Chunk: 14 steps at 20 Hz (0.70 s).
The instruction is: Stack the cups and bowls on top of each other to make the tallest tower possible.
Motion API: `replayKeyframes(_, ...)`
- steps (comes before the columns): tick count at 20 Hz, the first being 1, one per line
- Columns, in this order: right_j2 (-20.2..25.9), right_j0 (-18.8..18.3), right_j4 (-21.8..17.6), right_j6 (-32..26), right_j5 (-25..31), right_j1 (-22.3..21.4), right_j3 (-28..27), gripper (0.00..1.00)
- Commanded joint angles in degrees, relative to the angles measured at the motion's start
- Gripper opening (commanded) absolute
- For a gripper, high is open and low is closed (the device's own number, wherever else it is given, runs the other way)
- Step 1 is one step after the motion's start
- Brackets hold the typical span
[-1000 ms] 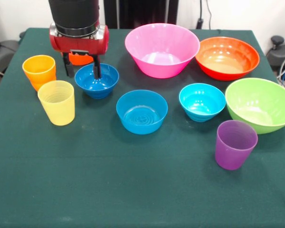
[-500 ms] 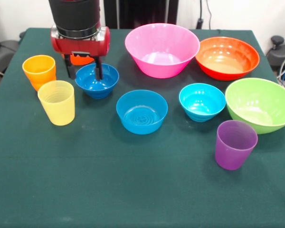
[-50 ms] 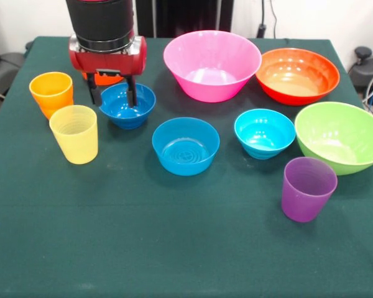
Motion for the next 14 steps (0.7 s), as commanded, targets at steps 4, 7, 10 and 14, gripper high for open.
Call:
replayKeyframes(4, 4.45, -0.76, -5.27, -6.7, -4.78, 4.31, 2.43, 1.0)
replayKeyframes(7, 7.12, -3.55, -3.4, -7.85, -5.96, 5.61, 3.81, 1.0)
replayKeyframes(10, 8.04, -4.16, -3.58, -8.21, -5.62, 5.74, 3.74, 1.0)
replayKeyframes(14, 8.57, -4.38, -4.17, -7.74, -5.42, 6.0, 3.75, 1.0)
